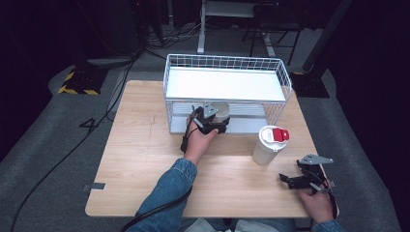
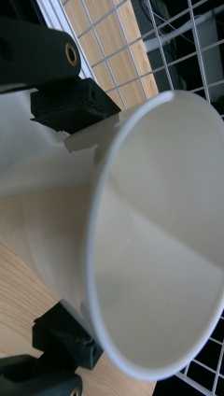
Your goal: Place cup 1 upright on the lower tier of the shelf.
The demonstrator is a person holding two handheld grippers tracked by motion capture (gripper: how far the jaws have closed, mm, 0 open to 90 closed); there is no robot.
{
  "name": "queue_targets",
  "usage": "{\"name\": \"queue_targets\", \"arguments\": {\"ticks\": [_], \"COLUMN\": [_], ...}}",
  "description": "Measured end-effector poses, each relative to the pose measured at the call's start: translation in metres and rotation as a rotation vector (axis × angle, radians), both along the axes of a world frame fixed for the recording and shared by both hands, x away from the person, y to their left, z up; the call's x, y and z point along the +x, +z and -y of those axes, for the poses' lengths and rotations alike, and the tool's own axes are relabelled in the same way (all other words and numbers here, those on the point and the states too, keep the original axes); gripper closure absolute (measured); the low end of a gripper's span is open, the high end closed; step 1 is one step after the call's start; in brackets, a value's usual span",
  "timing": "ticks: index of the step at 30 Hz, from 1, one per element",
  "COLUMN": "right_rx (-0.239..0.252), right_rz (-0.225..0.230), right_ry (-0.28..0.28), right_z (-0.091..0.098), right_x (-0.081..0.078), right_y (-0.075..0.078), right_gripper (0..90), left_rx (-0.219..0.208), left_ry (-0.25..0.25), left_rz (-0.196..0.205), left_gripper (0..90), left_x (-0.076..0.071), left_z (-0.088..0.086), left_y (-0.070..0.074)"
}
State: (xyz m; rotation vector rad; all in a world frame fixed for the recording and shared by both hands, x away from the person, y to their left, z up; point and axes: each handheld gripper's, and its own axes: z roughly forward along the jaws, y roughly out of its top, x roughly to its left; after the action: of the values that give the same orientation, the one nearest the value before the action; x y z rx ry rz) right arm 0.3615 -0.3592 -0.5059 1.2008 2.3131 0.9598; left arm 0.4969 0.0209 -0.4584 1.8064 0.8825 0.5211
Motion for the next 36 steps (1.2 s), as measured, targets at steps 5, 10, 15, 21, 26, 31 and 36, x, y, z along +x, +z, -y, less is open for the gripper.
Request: {"name": "queue_targets", "arguments": {"ticks": [5, 10, 15, 21, 26, 31, 36], "right_rx": [0.000, 0.000, 0.000, 0.000, 0.000, 0.000, 0.000], "right_rz": [0.000, 0.000, 0.000, 0.000, 0.000, 0.000, 0.000], "right_ry": [0.000, 0.000, 0.000, 0.000, 0.000, 0.000, 0.000], "right_z": [0.000, 0.000, 0.000, 0.000, 0.000, 0.000, 0.000], "right_x": [0.000, 0.000, 0.000, 0.000, 0.000, 0.000, 0.000], "right_y": [0.000, 0.000, 0.000, 0.000, 0.000, 0.000, 0.000], "right_gripper": [0.4, 0.4, 0.4, 0.5, 0.5, 0.5, 0.5], "left_rx": [0.004, 0.005, 0.013, 0.021, 0.027, 0.038, 0.026], "left_ry": [0.003, 0.019, 0.064, 0.043, 0.017, 0.059, 0.036], "left_rz": [-0.018, -0.032, -0.036, -0.061, -0.061, -0.068, -0.073], "left_gripper": [21.7, 21.7, 21.7, 21.6, 21.5, 19.2, 15.6], "left_x": [0.000, 0.007, 0.015, 0.021, 0.025, 0.024, 0.026], "left_z": [0.000, -0.002, -0.004, -0.002, 0.000, 0.000, -0.002], "left_y": [-0.006, -0.010, -0.012, -0.016, -0.017, -0.016, -0.016]}}
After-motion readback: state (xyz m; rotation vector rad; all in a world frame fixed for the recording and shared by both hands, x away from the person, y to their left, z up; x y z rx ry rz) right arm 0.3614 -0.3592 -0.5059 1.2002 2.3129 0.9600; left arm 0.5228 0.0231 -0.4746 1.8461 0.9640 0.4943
